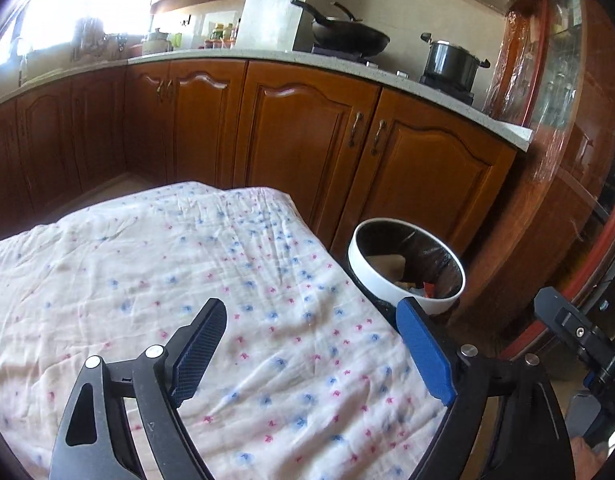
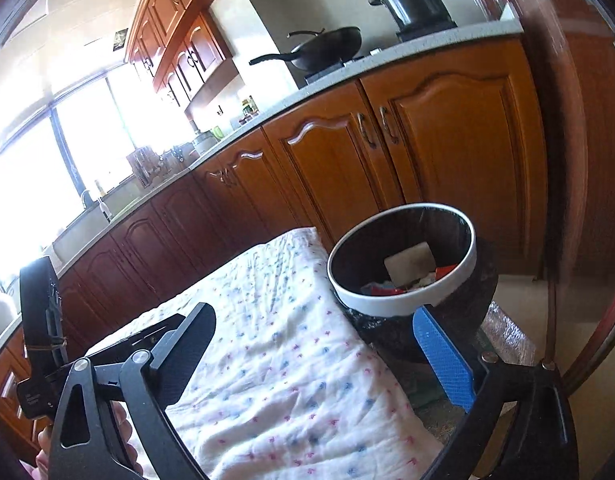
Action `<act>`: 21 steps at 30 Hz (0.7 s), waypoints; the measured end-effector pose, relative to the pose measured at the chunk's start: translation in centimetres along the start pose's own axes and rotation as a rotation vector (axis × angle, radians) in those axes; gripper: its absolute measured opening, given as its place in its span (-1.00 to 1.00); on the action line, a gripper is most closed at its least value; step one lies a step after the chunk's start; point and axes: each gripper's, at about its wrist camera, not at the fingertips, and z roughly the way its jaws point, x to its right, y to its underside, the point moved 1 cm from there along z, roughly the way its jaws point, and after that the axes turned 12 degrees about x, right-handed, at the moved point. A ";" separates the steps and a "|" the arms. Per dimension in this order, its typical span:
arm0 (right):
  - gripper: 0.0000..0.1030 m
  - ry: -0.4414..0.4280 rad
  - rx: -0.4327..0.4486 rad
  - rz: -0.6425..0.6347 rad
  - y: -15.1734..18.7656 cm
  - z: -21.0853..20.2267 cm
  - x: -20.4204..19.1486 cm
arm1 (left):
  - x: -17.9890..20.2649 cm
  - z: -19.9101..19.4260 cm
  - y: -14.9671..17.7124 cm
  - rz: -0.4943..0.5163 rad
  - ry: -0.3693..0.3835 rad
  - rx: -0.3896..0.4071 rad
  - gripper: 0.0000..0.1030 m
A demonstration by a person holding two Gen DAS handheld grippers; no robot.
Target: Collect trash
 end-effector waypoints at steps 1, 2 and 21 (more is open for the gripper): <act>0.99 0.001 0.021 -0.018 -0.5 -0.6 -0.7 | 0.1 -1.1 -0.3 0.008 -0.008 0.034 0.88; 1.00 0.004 0.049 -0.042 -1.1 -1.4 -1.3 | 0.0 -2.1 -0.3 0.018 -0.016 0.066 0.99; 1.00 0.084 0.212 -0.236 4.9 -4.4 -5.3 | -1.5 -7.9 8.3 0.135 -0.150 0.176 0.99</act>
